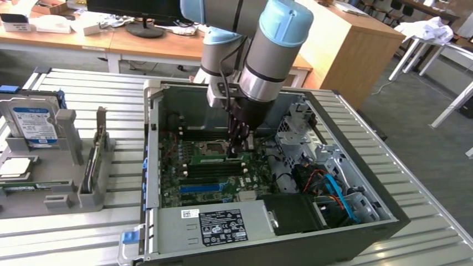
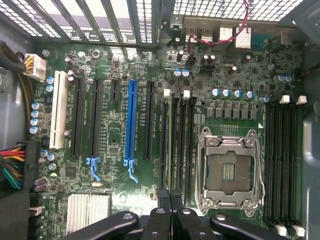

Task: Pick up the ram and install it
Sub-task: 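Insert the ram into the slot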

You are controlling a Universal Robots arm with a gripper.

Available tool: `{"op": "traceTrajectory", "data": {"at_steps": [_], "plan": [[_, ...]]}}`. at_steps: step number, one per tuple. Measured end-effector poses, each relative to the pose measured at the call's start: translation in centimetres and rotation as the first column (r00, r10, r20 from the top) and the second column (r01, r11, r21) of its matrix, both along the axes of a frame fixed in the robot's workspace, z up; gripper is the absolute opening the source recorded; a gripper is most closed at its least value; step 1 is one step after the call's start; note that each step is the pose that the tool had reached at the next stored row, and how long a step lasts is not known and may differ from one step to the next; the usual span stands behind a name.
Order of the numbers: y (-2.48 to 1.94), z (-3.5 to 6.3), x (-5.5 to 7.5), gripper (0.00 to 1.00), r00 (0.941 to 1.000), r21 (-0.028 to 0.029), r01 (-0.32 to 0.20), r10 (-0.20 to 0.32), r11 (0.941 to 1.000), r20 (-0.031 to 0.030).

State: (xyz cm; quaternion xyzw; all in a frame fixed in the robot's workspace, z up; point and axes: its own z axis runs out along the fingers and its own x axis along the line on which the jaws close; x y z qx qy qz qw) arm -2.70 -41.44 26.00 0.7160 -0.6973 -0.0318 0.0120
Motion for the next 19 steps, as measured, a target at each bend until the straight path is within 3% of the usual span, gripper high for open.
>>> {"op": "traceTrajectory", "data": {"at_steps": [19], "plan": [[0.0, -1.4, 0.0, 0.12, 1.0, 0.0, 0.0, 0.0, 1.0, 0.0002]]}}
